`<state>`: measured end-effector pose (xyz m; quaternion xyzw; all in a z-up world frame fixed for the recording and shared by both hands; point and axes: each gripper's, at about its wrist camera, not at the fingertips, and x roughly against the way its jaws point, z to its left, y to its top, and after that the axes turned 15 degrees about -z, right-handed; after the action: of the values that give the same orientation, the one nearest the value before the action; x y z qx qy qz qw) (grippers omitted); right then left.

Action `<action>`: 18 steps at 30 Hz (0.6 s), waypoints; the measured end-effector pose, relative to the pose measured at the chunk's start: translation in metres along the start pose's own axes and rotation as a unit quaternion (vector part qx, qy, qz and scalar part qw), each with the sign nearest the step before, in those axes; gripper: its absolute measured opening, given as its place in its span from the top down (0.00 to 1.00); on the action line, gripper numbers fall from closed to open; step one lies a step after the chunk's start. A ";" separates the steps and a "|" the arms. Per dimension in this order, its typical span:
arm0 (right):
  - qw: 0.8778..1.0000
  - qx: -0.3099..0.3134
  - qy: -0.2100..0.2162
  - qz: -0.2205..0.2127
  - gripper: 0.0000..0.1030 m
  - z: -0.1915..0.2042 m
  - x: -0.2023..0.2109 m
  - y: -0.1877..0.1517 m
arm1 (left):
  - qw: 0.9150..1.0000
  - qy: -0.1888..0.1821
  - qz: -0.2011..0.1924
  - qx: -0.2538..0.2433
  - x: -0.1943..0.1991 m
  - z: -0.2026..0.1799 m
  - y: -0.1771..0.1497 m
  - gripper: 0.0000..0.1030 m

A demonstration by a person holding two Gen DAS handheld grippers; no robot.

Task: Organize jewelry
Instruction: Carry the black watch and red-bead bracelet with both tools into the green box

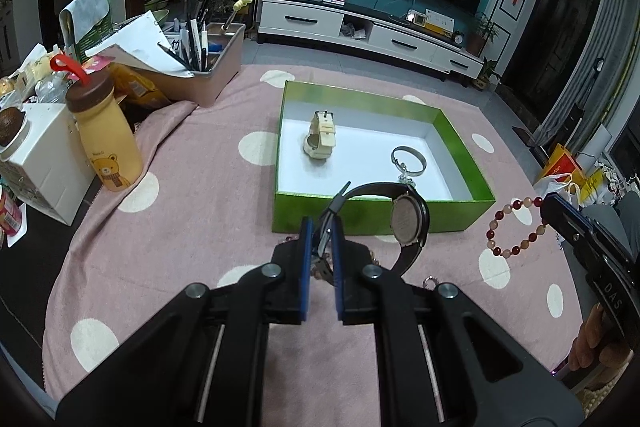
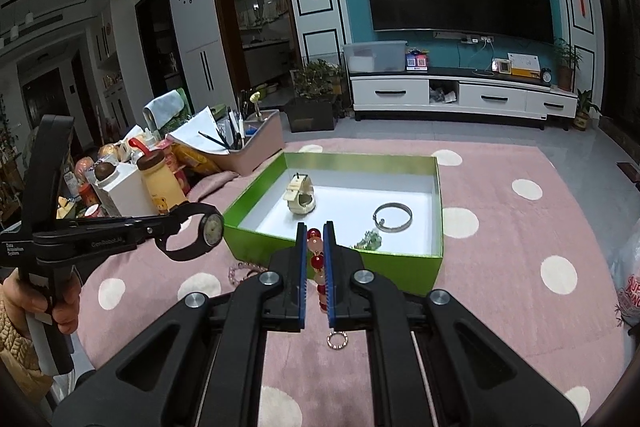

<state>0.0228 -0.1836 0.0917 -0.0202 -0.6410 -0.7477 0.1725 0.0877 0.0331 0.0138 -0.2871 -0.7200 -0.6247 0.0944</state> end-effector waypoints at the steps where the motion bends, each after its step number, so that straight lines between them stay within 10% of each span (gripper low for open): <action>1: 1.000 0.000 0.000 -0.002 0.93 -0.001 -0.001 0.001 | 1.000 0.000 0.000 -0.001 -0.002 -0.002 0.002 0.91; 18: 1.000 -0.013 -0.016 -0.008 0.93 -0.031 -0.032 0.025 | 1.000 -0.006 0.009 -0.012 -0.048 -0.026 0.032 0.91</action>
<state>0.0659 -0.2092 0.1015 -0.0289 -0.6341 -0.7567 0.1563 0.1386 -0.0041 0.0227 -0.2981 -0.7105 -0.6307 0.0923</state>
